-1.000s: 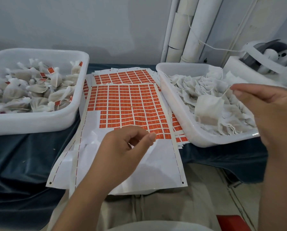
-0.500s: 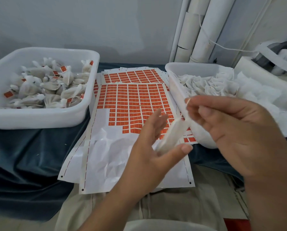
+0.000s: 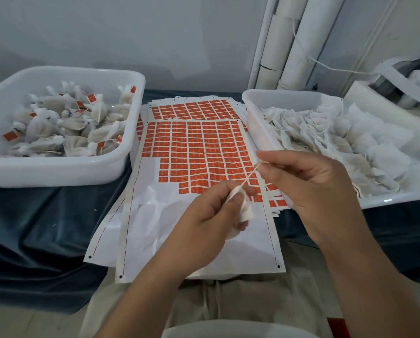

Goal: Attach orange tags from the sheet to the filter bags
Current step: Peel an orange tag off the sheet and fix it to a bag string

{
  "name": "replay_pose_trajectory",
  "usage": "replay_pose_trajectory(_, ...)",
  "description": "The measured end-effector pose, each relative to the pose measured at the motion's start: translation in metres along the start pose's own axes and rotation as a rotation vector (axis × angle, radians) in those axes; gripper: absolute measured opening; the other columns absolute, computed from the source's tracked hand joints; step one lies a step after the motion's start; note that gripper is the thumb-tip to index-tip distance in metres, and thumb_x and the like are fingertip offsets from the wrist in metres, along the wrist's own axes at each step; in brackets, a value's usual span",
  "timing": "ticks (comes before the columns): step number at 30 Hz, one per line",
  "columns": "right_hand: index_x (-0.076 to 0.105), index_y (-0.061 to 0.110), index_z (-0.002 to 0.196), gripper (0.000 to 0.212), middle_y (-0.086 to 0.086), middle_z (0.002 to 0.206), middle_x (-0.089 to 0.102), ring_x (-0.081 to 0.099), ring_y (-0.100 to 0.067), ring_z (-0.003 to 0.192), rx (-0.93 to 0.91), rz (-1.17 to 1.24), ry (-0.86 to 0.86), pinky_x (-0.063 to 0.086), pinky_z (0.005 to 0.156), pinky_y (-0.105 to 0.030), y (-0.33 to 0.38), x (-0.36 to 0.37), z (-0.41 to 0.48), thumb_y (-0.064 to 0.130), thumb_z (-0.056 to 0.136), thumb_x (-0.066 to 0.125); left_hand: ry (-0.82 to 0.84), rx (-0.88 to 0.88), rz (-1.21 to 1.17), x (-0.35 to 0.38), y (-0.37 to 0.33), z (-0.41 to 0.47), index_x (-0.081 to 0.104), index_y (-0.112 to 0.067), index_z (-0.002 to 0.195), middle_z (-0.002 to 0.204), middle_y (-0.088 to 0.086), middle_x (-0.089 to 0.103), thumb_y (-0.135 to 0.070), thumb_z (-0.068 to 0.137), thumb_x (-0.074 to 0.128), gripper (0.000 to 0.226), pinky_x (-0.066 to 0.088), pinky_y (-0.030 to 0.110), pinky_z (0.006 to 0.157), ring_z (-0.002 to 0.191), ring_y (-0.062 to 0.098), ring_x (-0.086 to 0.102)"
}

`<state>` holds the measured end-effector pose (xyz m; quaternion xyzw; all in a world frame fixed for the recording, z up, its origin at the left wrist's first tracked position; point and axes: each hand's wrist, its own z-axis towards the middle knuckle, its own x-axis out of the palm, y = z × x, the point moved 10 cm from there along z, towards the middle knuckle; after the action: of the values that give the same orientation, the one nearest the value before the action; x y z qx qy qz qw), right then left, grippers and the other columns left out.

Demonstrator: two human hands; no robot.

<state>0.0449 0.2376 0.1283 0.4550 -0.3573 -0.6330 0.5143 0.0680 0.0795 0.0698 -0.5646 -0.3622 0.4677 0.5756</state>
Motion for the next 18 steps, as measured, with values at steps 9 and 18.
replay_pose_trajectory(9,0.076,0.033,0.125,0.050,-0.001,0.111,0.079,0.077,-0.018,0.100,0.116,0.257,0.073,0.061,0.083,-0.030,-0.023,-0.002,0.008,0.050,0.080,0.086,0.172,0.026,0.041,0.009,-0.002,-0.002,0.055,-0.026,0.074,0.061,-0.008,0.058,-0.049,0.107,0.040,0.043,0.064,0.040,0.080,0.059,0.007,0.057)
replay_pose_trajectory(18,0.077,0.035,0.121,0.034,0.003,0.106,0.080,0.078,-0.014,0.094,0.019,0.118,-0.024,0.061,0.076,-0.023,-0.016,-0.027,0.015,0.037,0.087,0.082,0.094,0.056,0.148,-0.008,0.003,0.003,0.061,-0.038,0.092,0.082,-0.012,0.072,-0.051,0.099,0.053,0.017,0.061,0.025,0.066,0.063,0.011,0.070)
